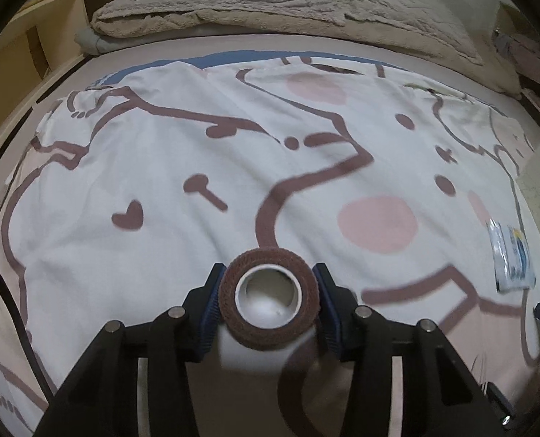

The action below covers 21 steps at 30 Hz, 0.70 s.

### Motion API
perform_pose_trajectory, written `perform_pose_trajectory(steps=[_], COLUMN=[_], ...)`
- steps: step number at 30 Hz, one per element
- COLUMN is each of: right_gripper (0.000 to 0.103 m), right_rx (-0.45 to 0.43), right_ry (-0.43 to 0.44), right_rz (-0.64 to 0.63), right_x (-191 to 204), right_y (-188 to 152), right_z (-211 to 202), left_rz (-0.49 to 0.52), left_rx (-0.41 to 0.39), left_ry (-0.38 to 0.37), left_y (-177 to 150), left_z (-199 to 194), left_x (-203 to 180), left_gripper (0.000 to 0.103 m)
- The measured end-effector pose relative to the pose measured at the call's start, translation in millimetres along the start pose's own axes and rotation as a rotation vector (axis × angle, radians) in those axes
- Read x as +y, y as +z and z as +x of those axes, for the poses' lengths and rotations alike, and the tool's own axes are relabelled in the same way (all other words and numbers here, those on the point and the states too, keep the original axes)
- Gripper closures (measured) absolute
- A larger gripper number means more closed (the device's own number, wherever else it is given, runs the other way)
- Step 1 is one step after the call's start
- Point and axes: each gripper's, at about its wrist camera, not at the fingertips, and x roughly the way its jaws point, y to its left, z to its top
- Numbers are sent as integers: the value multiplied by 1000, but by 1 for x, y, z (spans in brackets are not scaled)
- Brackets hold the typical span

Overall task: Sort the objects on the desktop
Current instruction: 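Close the left tool on the brown tape roll and lift it, then reach the right tool to the green clip while the left holds the tape roll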

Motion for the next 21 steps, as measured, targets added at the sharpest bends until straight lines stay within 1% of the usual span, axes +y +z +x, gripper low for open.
perform_pose_trajectory(steps=[5, 8, 13, 17, 21], right_gripper=[0, 0, 0, 0, 0], right_rx=[3, 1, -3, -19, -23], right_ry=[6, -3, -12, -24, -16], right_rz=[19, 22, 31, 30, 39], right_x=[0, 3, 4, 5, 4], right_y=[-18, -25, -34, -38, -39], right_z=[-10, -15, -20, -22, -23], left_rz=[-8, -12, 14, 31, 45], left_rx=[-7, -11, -22, -10, 36], left_ry=[-32, -80, -153, -200, -238], left_y=[-11, -18, -32, -43, -52], left_z=[-13, -24, -47, -62, -71], left_x=[0, -2, -12, -19, -20], left_gripper=[57, 57, 57, 57, 57])
